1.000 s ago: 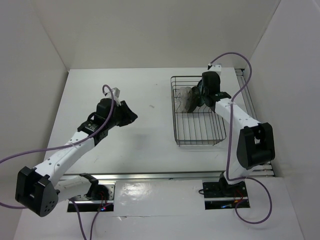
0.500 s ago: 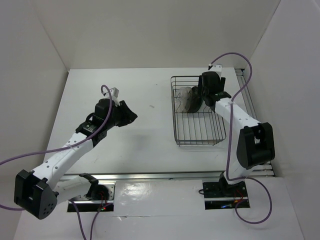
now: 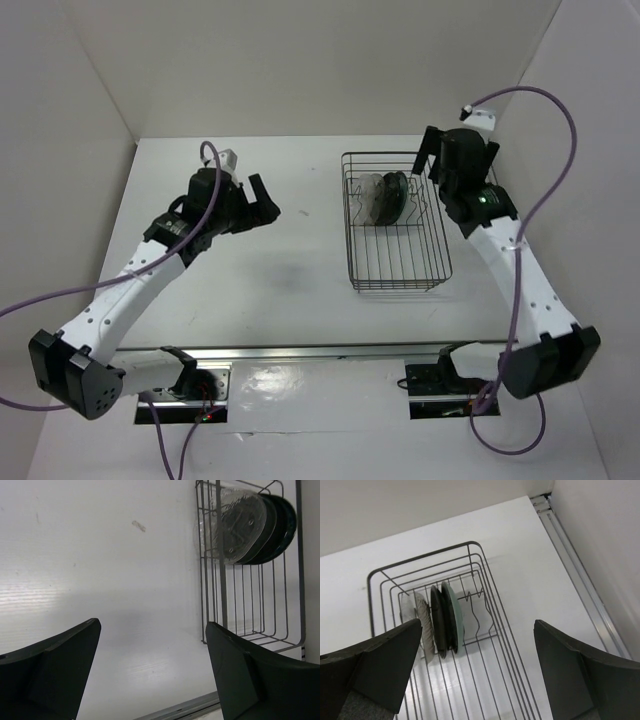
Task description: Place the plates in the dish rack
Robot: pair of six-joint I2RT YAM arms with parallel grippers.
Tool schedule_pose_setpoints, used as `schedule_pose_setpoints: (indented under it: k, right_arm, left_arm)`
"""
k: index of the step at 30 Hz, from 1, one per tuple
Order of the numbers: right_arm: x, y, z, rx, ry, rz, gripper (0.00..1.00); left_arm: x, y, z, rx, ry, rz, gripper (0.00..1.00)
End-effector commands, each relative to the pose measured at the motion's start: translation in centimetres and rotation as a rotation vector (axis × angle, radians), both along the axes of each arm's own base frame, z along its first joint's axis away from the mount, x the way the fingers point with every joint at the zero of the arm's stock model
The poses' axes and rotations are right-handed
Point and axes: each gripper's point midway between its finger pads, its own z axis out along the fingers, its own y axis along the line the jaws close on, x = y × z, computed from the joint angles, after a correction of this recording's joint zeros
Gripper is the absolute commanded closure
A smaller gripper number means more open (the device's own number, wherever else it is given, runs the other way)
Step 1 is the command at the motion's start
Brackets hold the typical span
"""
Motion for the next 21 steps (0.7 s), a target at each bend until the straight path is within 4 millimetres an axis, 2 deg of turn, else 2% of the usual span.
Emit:
schedule_pose_setpoints:
  k: [1, 2, 3, 4, 6, 9, 12, 15, 18, 21]
  right_arm:
    - [-4.7, -0.4, 1.9, 0.057, -0.011, -0.007, 0.00]
    - [-5.9, -0.7, 1.9, 0.063, 0.002, -0.012, 0.00]
    - [-7.3, -1.1, 2.6, 0.069, -0.017, -0.011, 0.00]
    - [-8.1, -1.3, 2.9, 0.070, -0.020, -0.011, 0.00]
    - [-10.6, -2.3, 3.6, 0.089, -0.047, -0.038, 0.00]
    - [-13.2, -3.0, 3.9, 0.101, -0.087, -0.037, 0.00]
    - [-15.4, -3.2, 5.1, 0.130, -0.154, -0.011, 0.00]
    - [-16.4, -3.8, 5.6, 0.120, -0.183, -0.013, 0.00]
    - [-16.7, -3.2, 5.8, 0.116, -0.193, 0.007, 0.00]
    - [-15.9, -2.7, 4.5, 0.085, -0.134, -0.001, 0.00]
  left_arm:
    - [-0.5, 2.2, 3.2, 0.114, -0.028, 0.030, 0.00]
    - [-0.7, 2.8, 3.9, 0.142, -0.030, 0.042, 0.00]
    - [-0.7, 3.6, 5.4, 0.171, -0.055, 0.058, 0.00]
    - [-1.2, 5.2, 5.0, 0.239, -0.030, 0.105, 0.00]
    - [-2.4, 6.9, 6.6, 0.272, -0.070, 0.147, 0.00]
    - [-4.5, 9.6, 6.8, 0.305, -0.103, 0.210, 0.00]
    - [-6.5, 10.7, 7.0, 0.277, -0.175, 0.229, 0.00]
    - [-7.3, 11.6, 7.1, 0.254, -0.235, 0.261, 0.00]
    - [-7.6, 11.7, 7.0, 0.241, -0.256, 0.266, 0.00]
    - [-6.9, 11.6, 6.3, 0.263, -0.229, 0.269, 0.00]
